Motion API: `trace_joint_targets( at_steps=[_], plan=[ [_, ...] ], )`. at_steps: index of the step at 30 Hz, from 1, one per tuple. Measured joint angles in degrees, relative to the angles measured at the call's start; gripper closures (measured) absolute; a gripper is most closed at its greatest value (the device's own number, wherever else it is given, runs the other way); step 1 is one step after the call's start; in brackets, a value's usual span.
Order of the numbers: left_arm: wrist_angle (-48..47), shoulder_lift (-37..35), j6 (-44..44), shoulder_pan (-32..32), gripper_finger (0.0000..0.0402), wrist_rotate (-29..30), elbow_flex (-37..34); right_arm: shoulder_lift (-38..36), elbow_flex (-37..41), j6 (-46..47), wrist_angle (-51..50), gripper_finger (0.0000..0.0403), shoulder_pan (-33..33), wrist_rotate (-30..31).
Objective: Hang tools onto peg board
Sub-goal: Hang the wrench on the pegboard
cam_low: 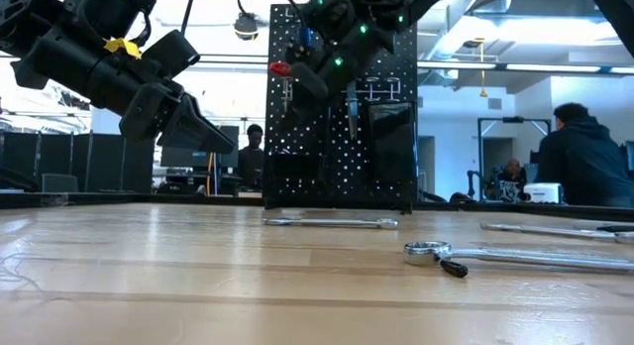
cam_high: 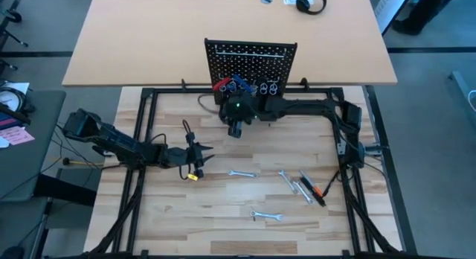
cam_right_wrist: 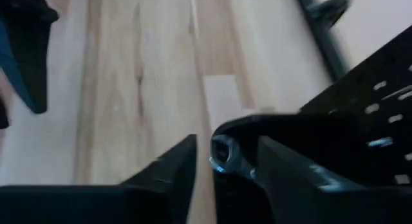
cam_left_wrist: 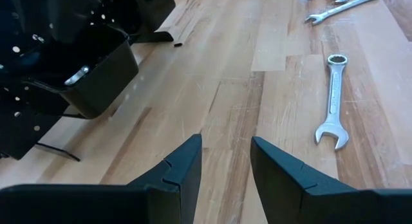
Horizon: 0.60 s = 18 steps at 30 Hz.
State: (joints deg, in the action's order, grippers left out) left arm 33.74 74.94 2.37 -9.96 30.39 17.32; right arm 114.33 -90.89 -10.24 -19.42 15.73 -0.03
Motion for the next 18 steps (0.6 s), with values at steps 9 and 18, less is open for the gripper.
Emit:
trace_joint_targets(
  at_steps=[9, 18],
  plan=[
    [0.3, 0.0, 0.0, 0.0, 0.0277, 0.0, 0.0, 3.2, 0.0, -2.4, 0.4, 0.0138, 1.6, -3.0],
    [0.1, 0.0, 0.0, 0.0, 0.0277, 0.0, 0.0, 5.9, 0.0, -5.9, 0.8, 0.0140, 0.6, -2.5]
  ],
)
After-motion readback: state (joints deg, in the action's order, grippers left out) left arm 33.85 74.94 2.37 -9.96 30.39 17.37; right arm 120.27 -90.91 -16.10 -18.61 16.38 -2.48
